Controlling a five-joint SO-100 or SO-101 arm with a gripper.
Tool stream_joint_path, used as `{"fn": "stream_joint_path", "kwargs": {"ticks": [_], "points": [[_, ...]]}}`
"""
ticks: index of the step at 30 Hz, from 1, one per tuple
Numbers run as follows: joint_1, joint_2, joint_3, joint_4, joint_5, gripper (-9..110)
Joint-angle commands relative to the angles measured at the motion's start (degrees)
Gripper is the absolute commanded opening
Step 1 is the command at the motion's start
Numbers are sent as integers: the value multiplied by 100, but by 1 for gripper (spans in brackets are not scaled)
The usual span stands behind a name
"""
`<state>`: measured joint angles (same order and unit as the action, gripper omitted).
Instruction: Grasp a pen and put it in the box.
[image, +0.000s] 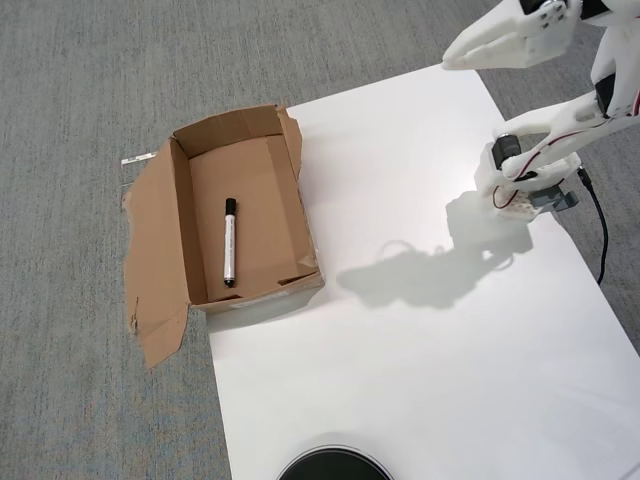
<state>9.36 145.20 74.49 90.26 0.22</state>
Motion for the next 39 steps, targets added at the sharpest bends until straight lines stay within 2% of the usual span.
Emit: {"fn": "stream_joint_path", "kwargs": {"ticks": [1,12,16,26,39], "points": [[-312,932,1375,-9,40,0],[-382,2962,3696,-44,-13,0],[-382,3463,4399,-536,-22,0],[-382,3990,6157,-2074,-22,0],[-391,4421,7405,-2145,-22,0]]}}
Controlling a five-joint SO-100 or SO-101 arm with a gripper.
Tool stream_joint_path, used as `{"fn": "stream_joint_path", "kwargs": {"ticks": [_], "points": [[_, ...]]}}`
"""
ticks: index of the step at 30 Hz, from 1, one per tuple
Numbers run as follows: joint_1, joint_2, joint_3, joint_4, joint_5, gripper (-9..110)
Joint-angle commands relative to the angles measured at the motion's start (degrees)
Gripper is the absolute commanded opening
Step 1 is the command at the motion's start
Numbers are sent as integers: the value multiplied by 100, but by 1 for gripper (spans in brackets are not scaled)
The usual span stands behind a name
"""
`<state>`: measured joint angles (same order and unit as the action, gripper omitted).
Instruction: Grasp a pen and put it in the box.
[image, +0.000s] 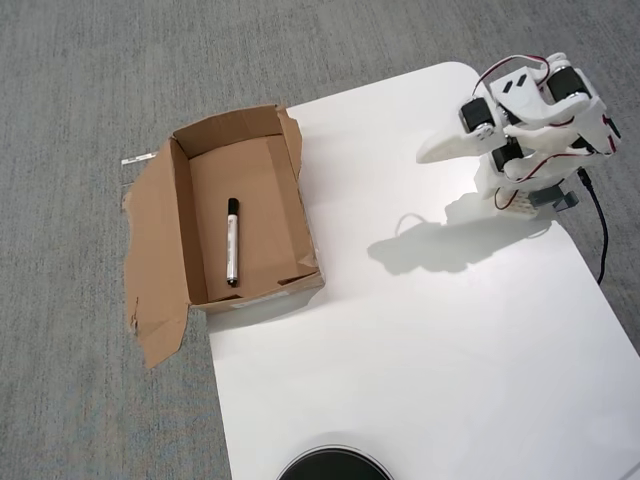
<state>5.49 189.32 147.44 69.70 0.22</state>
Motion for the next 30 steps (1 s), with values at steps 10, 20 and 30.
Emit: {"fn": "stream_joint_path", "kwargs": {"ticks": [10,20,30], "points": [[-4,343,875,-466,-22,0],[-4,712,2114,-1028,-31,0],[-426,712,2149,-949,4,0]]}}
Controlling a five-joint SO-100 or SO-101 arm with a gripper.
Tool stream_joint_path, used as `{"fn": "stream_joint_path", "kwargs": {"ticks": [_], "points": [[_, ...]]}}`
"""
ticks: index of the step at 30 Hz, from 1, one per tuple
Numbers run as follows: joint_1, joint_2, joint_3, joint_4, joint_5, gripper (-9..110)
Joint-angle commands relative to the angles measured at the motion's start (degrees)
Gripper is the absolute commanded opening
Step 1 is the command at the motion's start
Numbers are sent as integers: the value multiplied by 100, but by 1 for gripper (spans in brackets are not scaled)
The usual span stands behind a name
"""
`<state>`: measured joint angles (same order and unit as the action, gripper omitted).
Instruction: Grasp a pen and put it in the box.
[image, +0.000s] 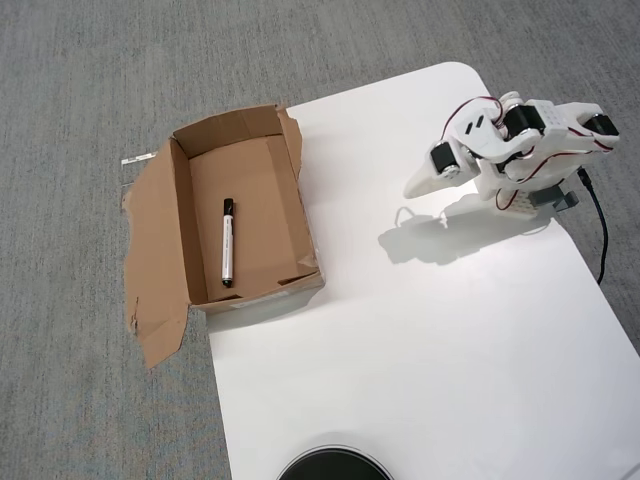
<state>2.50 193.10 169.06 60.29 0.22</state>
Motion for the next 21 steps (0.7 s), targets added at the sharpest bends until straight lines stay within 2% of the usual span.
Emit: {"fn": "stream_joint_path", "kwargs": {"ticks": [1,13,21], "points": [[-119,334,-13,-9,4,0],[374,325,294,-9,31,0],[330,325,268,-62,31,0]]}}
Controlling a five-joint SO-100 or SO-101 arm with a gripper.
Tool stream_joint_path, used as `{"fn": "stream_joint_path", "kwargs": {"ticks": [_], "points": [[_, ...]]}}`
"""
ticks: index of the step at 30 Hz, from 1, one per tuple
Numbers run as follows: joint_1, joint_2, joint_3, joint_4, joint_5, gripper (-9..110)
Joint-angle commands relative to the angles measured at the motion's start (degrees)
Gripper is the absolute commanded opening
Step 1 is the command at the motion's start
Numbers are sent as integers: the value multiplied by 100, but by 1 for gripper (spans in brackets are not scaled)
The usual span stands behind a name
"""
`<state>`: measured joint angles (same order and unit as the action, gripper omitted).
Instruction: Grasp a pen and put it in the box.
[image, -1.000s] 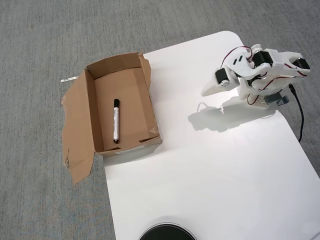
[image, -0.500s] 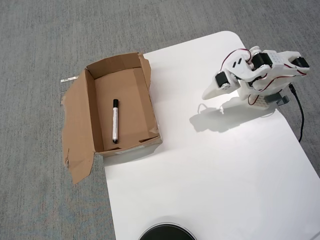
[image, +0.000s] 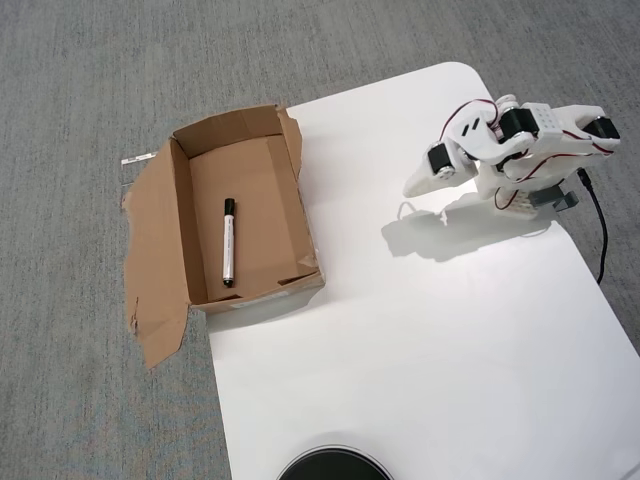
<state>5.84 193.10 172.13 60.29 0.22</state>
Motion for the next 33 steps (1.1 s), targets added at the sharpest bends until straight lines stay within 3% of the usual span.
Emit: {"fn": "stream_joint_path", "kwargs": {"ticks": [1,33], "points": [[4,325,-48,-79,31,0],[-13,352,778,9,31,0]]}}
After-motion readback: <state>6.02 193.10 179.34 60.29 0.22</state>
